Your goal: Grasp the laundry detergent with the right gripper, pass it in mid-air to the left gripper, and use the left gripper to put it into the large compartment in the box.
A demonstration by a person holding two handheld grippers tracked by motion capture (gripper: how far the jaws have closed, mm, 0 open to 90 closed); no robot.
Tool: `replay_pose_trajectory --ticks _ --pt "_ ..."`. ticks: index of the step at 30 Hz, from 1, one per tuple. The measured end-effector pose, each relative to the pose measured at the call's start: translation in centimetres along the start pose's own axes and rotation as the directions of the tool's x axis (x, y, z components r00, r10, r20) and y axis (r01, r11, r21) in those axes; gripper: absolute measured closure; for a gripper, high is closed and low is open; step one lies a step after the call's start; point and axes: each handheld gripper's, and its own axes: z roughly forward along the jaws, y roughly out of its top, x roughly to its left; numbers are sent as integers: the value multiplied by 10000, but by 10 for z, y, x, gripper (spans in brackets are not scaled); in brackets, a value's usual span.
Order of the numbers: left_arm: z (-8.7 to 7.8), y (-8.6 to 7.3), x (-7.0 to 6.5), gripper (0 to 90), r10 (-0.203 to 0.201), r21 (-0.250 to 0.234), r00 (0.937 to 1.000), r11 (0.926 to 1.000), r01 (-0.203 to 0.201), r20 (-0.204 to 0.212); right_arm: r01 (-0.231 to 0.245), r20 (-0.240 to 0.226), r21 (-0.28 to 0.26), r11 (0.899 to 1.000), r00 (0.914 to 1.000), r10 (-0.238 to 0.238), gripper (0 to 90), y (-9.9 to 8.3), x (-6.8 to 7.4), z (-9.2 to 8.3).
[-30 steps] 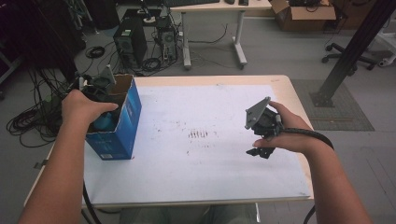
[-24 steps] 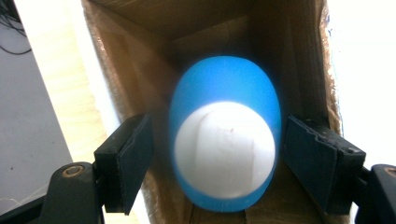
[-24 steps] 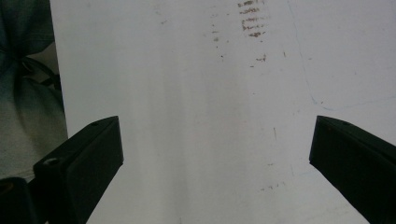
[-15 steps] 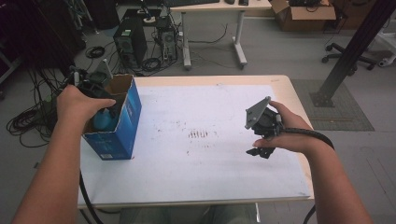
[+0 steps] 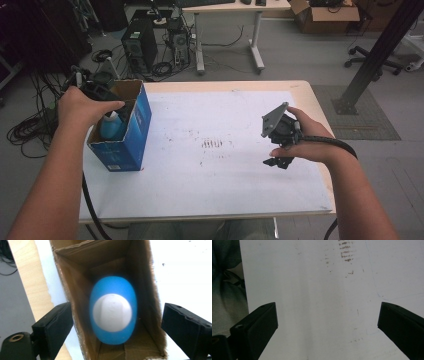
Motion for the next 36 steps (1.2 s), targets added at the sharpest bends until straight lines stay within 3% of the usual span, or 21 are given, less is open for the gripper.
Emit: replay_pose_trajectory --ticks 5,10,17,22,24,25,29,31,34,36 --pt "-6 1 -4 48 351 -100 9984 9993 -347 453 16 -15 8 10000 10000 -16 27 1 0 0" --pt "-10 2 -11 49 718 -183 9960 9973 -709 533 -37 -31 44 10000 10000 37 27 0 0 1" --pt "-17 6 -24 50 1331 -152 9905 9910 -1327 340 -90 6 73 9999 10000 90 27 -3 1 -1" --pt "-24 8 -36 50 1916 -265 9815 9811 -1915 32 -112 7 68 9999 9999 112 27 -5 1 -1" --pt "-28 9 -42 48 2141 -394 9768 9761 -2136 87 -146 1 62 9999 9999 146 27 -5 1 -1" --pt "-30 10 -45 48 2317 -467 9727 9719 -2309 114 -151 14 70 9999 9999 151 27 -5 1 -1" --pt "-37 12 -61 48 3351 -407 9420 9416 -3342 177 -149 23 50 9999 9999 148 27 -6 2 -1" --pt "-41 12 -65 48 3624 -500 9316 9313 -3608 271 -149 18 17 9999 9999 149 27 -6 2 -1" --pt "-46 13 -73 46 4118 -525 9106 9107 -4097 361 -155 32 16 9999 9999 155 27 -7 3 -1" --pt "-48 13 -77 47 4318 -475 9017 9014 -4304 219 -158 33 19 9999 9999 158 27 -7 3 -2"
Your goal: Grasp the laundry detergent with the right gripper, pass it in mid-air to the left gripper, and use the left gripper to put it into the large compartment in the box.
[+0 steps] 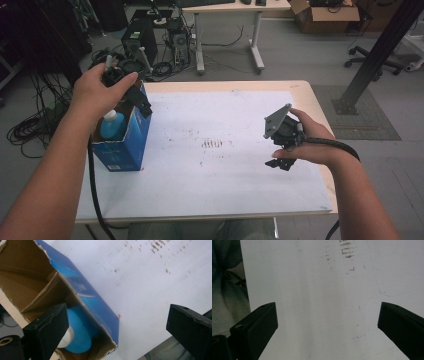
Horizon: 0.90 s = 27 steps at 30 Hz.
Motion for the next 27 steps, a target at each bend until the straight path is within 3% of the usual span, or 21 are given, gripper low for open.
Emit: replay_pose_trajectory --ticks 7,13,21,23,27 --pt "-9 10 -13 48 1018 60 9947 9948 -1019 139 -1 -1 -53 10000 10000 1 27 -1 1 0" --pt "-15 20 -26 47 1971 60 9798 9803 -1974 328 -10 37 -67 10000 10000 10 27 -2 2 -2" --pt "-14 34 -43 47 3115 200 9446 9488 -3151 1037 -14 60 -86 10000 10000 14 27 -5 3 -4" --pt "-13 37 -48 47 3433 178 9317 9375 -3476 1187 -55 32 -51 10000 10000 55 27 -6 3 -4" --pt "-6 42 -56 47 3777 443 9188 9221 -3845 1144 -99 -87 78 9999 9999 100 27 -9 1 -4"
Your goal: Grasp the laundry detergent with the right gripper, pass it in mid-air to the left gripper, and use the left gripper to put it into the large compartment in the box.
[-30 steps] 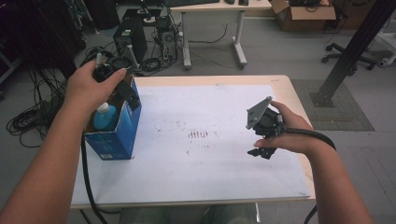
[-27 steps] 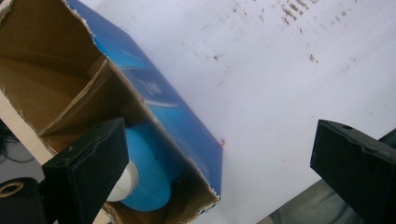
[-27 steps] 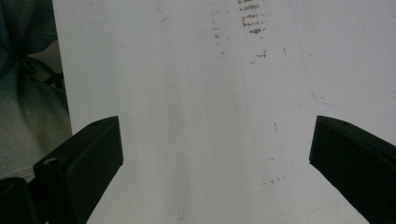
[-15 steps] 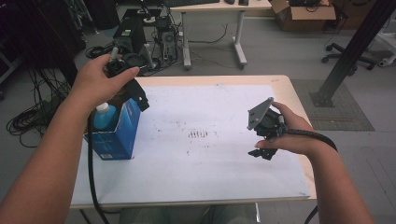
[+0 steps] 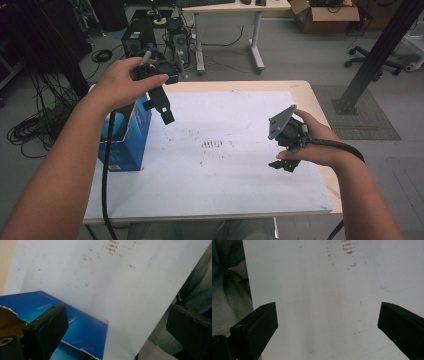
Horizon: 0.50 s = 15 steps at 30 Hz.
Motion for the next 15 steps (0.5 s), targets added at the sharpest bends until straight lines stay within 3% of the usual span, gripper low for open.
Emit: replay_pose_trajectory --ticks 6,8,15 --pt "4 6 -4 47 751 70 9966 9971 -754 341 -26 -97 134 9999 9999 28 27 -2 -3 0" --pt "5 7 -5 47 991 195 9947 9948 -997 272 -3 -105 156 9999 9999 4 27 -1 -4 0" --pt "11 8 -10 50 1665 271 9842 9853 -1684 607 86 -317 381 9992 9995 -74 28 4 -8 1"
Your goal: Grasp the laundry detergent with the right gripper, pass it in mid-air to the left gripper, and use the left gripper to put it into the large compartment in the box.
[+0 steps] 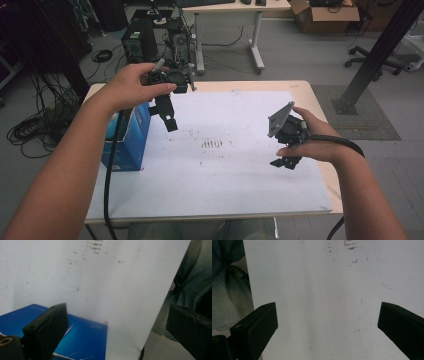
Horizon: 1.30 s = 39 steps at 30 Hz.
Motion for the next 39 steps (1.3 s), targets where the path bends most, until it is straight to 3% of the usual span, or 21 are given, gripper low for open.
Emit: replay_pose_trajectory --ticks 11,19,27,39 --pt "-2 -3 -3 46 212 -73 9998 9997 -212 49 182 -120 452 9988 9998 -177 30 11 -11 0" --pt "3 2 2 47 244 -43 9996 9997 -244 110 206 -42 287 9994 9998 -205 30 13 -19 -1" --pt "4 6 -3 47 451 -50 9989 9990 -450 96 46 -55 312 9995 10000 -44 30 12 -19 3" --pt "2 2 -3 48 271 -71 9996 9996 -270 21 93 21 280 9996 10000 -94 30 16 -17 1"
